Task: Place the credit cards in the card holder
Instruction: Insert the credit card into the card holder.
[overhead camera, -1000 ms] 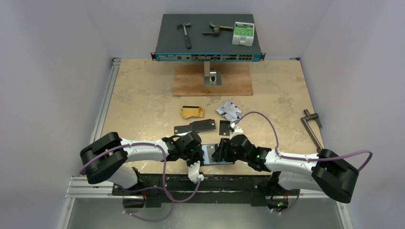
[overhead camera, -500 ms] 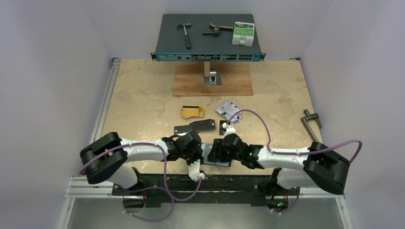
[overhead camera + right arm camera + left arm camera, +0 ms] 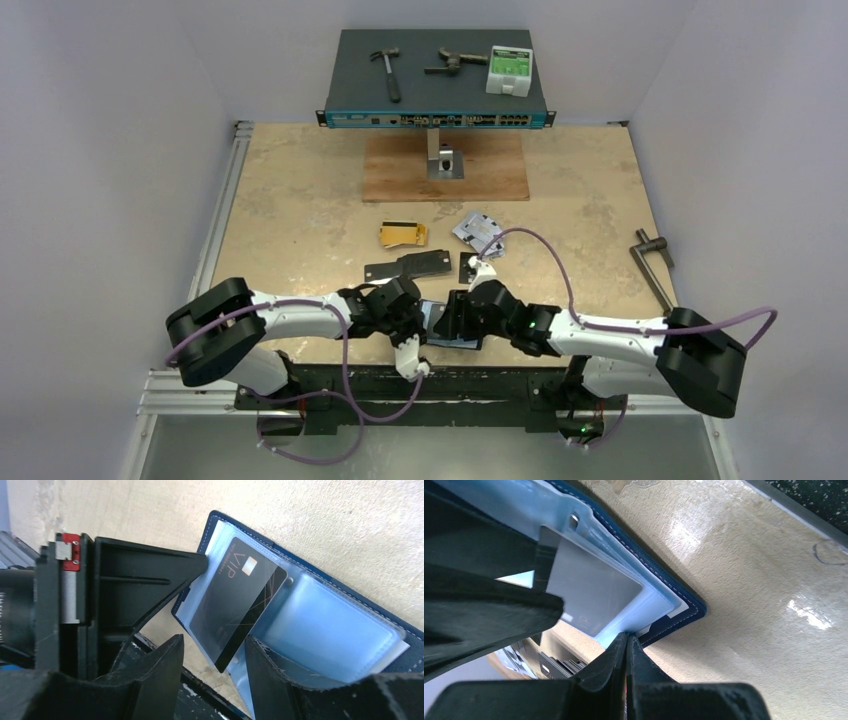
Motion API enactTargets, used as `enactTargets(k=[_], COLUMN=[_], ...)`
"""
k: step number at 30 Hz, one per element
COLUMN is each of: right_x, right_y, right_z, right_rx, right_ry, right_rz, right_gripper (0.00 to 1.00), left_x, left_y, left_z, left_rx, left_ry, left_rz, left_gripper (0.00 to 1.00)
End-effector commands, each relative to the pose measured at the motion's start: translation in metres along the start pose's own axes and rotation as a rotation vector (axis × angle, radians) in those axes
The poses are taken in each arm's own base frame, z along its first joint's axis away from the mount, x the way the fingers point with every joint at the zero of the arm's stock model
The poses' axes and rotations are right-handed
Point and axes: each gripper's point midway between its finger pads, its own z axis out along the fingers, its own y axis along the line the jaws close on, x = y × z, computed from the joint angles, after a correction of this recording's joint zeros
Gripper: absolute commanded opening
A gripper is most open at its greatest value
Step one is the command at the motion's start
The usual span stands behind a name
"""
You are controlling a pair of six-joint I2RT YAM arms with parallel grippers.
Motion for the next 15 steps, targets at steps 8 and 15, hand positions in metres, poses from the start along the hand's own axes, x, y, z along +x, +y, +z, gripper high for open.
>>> enactTargets(k=[8, 15], right_x=[-0.004, 0.000], right_y=[-0.026, -0.028], right_z=[-0.010, -0.005], right_rx=[0.073, 0.093], right_ry=[-0.007, 0.023], right_rz=[0.066, 0.066], right_gripper=[0.15, 0.25], left_x=[-0.014, -0.014], left_y=[-0.031, -0.032], left_z=[0.000, 0.000], left_rx=[0.098, 0.098], left_ry=[-0.050, -0.050], left_rz=[-0.112, -0.117], left_gripper=[0.00, 0.00])
